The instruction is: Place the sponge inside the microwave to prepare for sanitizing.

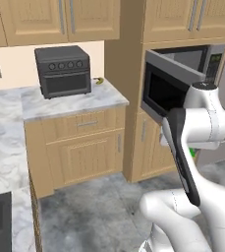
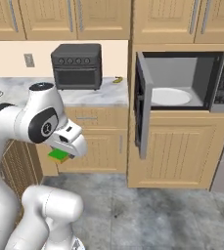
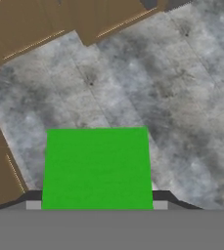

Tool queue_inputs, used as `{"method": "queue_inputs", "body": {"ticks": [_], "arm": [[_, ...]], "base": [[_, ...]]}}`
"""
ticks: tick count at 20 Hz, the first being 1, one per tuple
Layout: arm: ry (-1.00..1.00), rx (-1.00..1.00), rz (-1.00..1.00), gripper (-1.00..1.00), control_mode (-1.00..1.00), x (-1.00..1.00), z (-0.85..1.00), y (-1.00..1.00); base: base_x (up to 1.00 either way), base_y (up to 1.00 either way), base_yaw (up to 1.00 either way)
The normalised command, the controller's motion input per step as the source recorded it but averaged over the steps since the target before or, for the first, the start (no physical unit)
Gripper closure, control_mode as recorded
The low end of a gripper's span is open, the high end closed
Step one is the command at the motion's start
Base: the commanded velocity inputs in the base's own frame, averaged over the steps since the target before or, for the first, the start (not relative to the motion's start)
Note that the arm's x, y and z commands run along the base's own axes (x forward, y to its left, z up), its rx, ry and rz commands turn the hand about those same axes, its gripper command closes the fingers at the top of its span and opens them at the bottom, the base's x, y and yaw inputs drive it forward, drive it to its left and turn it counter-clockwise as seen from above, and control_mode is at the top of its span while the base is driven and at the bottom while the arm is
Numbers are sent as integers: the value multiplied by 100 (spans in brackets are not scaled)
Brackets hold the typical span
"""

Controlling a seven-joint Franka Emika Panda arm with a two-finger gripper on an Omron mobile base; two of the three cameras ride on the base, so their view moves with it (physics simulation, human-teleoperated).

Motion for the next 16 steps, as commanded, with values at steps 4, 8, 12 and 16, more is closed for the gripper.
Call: {"method": "queue_inputs", "body": {"ticks": [4,8,12,16], "arm": [[0,0,0,100,100,0,0,0],[0,0,0,100,100,0,0,0],[0,0,0,100,100,0,0,0],[0,0,0,100,100,0,0,0]], "base": [[0,-72,4],[-13,-64,5],[-46,-40,12],[-58,-38,13]]}}
